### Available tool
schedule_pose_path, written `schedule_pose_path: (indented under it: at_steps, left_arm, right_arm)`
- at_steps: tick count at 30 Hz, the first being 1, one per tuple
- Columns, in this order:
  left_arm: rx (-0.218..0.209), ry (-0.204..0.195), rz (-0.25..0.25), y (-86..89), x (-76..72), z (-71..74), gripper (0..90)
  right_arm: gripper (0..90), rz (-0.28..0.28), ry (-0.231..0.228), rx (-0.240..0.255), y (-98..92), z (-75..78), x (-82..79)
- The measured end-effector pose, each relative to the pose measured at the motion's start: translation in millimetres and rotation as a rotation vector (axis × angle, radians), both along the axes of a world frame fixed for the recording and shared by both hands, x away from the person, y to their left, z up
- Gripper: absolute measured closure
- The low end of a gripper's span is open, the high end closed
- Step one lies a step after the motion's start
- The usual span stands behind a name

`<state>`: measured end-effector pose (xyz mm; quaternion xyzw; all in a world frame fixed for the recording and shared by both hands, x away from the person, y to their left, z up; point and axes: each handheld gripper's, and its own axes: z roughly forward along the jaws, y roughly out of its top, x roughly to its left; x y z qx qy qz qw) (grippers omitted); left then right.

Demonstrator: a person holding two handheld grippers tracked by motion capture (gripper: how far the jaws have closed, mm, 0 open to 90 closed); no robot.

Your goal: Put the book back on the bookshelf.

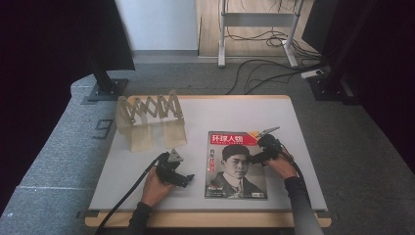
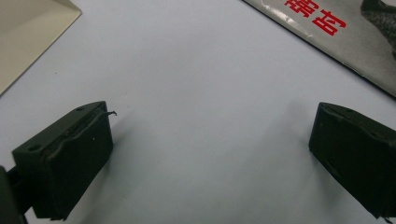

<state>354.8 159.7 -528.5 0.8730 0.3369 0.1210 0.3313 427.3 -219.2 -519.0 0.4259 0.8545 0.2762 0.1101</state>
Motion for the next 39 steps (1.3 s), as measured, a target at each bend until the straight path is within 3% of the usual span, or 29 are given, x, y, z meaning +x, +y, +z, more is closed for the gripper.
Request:
schedule_pose_path:
  at_steps: [6,10,19,24,37,39]
  left_arm:
    - [0.000,0.001,0.000,0.0,0.0,0.0,0.0]
    - [0.000,0.001,-0.001,0.1,0.0,0.0,0.0]
    - [-0.001,0.001,-0.003,0.1,0.0,0.0,0.0]
    - [-0.001,0.001,-0.004,0.1,0.0,0.0,0.0]
    - [-0.002,0.001,-0.005,0.0,-0.1,-0.1,0.0]
    - [-0.002,0.001,-0.005,0.0,0.0,0.0,0.0]
  right_arm:
    - [0.0,0.021,0.028,-0.018,6.7,1.0,4.3]
    - [0.5,0.024,0.039,0.031,5.1,2.2,6.7]
    - [0.9,0.023,0.043,0.086,4.9,3.3,9.3]
    - [3.9,-0.006,0.054,0.156,0.9,5.9,11.2]
    - [15.2,-0.092,0.081,0.239,-7.6,5.6,14.8]
    - [15.9,-0.115,0.079,0.290,-9.8,6.0,15.7]
